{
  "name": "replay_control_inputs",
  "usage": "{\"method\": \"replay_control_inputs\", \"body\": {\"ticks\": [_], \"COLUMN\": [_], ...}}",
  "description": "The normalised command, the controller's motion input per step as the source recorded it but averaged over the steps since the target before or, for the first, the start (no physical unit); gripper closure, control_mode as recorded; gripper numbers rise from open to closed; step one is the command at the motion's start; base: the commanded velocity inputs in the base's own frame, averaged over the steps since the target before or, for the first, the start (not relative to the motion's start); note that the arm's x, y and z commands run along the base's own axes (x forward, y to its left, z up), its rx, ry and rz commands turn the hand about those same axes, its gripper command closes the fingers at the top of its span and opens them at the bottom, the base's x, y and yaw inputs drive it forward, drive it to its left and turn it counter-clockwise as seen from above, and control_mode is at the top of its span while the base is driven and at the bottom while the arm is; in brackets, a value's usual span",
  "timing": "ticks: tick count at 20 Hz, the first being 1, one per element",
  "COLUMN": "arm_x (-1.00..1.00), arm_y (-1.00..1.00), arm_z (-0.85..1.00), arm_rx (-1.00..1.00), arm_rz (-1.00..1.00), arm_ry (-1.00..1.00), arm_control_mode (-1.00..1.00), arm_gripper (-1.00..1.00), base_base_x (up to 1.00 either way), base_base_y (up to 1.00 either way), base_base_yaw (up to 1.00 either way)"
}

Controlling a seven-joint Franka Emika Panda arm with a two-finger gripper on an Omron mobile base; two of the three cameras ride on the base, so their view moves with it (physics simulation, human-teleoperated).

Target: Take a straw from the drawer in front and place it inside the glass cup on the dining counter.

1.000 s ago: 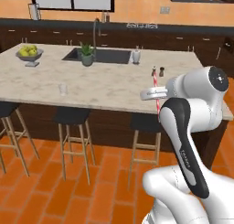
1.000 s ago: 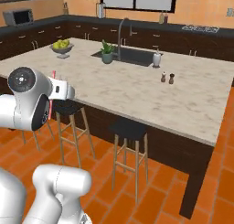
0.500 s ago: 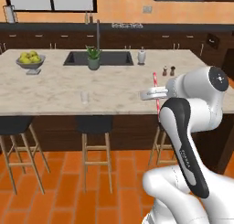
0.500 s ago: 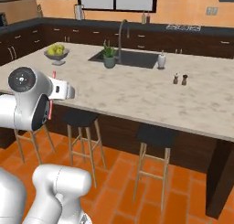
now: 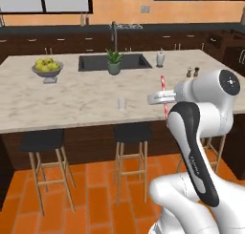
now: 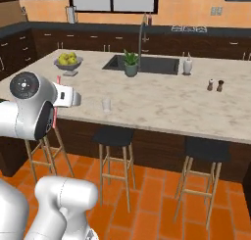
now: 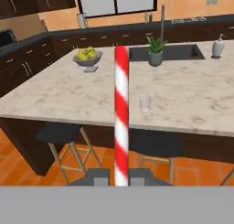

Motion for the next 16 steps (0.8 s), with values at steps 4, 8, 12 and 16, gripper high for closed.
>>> {"method": "replay_control_inputs", "body": {"ticks": [4,8,12,16], "arm_x": [0.0,0.0,0.0,0.0], "arm_y": [0.0,0.0,0.0,0.0], "arm_z": [0.0,0.0,0.0,0.0], "arm_rx": [0.0,0.0,0.0,0.0], "arm_rz": [0.0,0.0,0.0,0.0], "arm_ry": [0.0,0.0,0.0,0.0], "arm_control_mode": [1.0,1.0,1.0,1.0], "arm_gripper": [1.0,1.0,1.0,1.0], "base_base_x": [0.51,0.54,0.55,0.49], "base_base_y": [0.83,0.68,0.77,0.63], "base_base_yaw": [-0.23,-0.19,-0.18,-0.17]}}
